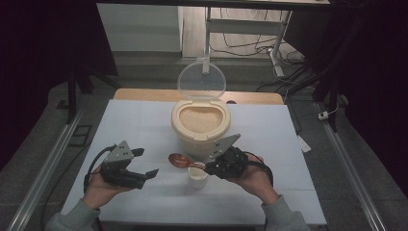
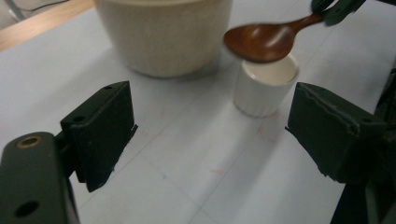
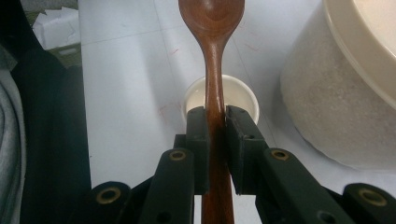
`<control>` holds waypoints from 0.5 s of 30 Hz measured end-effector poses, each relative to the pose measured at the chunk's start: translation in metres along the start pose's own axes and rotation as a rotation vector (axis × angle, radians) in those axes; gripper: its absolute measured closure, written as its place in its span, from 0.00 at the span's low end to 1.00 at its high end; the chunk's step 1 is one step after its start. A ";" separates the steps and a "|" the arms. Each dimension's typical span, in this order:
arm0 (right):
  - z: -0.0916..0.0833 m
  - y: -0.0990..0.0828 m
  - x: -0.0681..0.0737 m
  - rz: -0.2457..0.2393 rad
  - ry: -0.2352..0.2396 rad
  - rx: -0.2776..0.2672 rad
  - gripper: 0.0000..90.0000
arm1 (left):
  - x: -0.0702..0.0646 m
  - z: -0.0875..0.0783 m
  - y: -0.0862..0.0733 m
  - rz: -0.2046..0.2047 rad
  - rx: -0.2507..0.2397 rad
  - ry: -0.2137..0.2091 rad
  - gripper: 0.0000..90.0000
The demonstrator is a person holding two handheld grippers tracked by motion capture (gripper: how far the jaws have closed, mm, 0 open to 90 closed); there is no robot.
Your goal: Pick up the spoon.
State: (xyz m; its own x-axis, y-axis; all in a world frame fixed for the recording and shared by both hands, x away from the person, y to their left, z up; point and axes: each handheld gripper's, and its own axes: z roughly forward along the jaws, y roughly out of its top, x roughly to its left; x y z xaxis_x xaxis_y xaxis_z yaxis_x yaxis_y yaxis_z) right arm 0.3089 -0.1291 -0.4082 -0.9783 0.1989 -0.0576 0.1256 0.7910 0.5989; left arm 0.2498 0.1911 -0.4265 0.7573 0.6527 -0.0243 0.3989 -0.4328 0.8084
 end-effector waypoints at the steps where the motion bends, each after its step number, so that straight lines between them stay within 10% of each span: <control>1: 0.000 0.001 0.000 -0.003 0.000 0.000 0.89 | -0.002 0.001 0.004 0.012 -0.001 -0.007 0.17; 15: 0.006 0.011 0.013 -0.059 0.006 0.008 0.89 | -0.037 0.032 0.053 0.201 0.089 -0.119 0.23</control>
State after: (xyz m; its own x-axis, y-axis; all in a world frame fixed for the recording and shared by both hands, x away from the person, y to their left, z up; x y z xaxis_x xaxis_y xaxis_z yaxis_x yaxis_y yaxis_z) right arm 0.2987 -0.1146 -0.4075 -0.9851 0.1479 -0.0878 0.0686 0.8058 0.5882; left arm 0.2597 0.1243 -0.4020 0.8795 0.4725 0.0579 0.2745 -0.6028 0.7492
